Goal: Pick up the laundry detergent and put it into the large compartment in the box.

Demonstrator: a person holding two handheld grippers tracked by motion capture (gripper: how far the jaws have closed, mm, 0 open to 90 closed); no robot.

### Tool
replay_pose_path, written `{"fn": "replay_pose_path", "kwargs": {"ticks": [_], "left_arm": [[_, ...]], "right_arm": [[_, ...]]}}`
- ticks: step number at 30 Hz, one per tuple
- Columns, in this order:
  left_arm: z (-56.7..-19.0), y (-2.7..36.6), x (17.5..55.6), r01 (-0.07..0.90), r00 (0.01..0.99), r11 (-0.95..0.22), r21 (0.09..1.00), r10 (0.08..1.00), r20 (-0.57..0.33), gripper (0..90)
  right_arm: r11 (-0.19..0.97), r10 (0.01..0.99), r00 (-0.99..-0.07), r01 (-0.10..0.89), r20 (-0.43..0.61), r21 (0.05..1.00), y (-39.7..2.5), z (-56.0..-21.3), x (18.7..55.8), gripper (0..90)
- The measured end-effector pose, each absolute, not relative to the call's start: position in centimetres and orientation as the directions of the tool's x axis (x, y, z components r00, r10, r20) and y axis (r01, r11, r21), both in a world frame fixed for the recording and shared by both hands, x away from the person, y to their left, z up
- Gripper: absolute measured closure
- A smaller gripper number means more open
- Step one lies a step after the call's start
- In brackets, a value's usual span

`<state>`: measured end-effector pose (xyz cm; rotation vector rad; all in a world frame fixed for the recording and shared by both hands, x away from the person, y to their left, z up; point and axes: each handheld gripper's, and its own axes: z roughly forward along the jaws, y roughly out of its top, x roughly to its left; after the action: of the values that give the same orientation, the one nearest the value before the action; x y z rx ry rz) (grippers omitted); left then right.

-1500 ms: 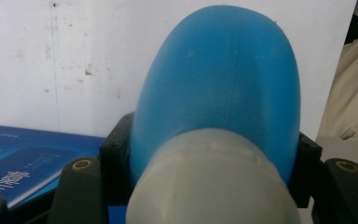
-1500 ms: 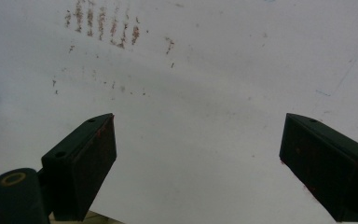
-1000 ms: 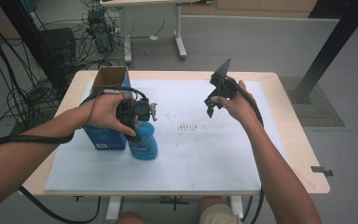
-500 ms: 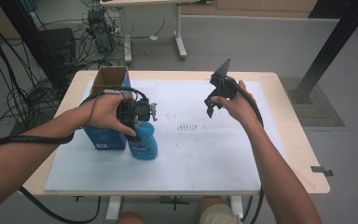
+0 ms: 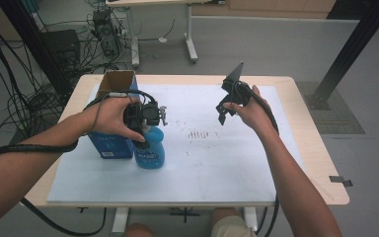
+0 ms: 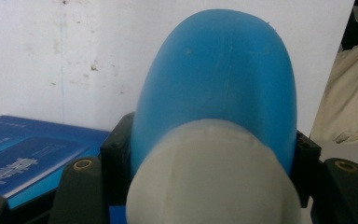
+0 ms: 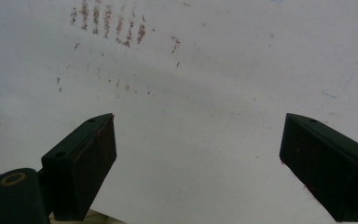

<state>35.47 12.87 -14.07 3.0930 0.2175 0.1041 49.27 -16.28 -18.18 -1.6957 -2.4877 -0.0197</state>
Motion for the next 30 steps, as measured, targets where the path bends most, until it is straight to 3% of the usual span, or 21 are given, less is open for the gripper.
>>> {"fn": "replay_pose_path", "kwargs": {"ticks": [11, 18, 30], "left_arm": [[-8.0, 11.9, 34.8, 0.236, 0.969, -0.969, 0.066, 0.240, 0.053, 37.5], [-2.8, 11.9, 35.0, 0.355, 0.932, -0.930, 0.091, 0.360, 0.043, 37.4], [5.8, 10.7, 36.0, 0.570, 0.809, -0.816, 0.092, 0.577, 0.107, 37.4]], "right_arm": [[0.384, 0.918, -0.376, 0.922, 0.128, -0.050, -16.8, -17.6, 48.5, 10.7], [0.393, 0.913, -0.385, 0.919, 0.132, -0.038, -17.2, -16.9, 47.9, 10.7], [0.407, 0.906, -0.400, 0.913, 0.140, -0.019, -18.1, -16.1, 47.4, 10.7]]}}
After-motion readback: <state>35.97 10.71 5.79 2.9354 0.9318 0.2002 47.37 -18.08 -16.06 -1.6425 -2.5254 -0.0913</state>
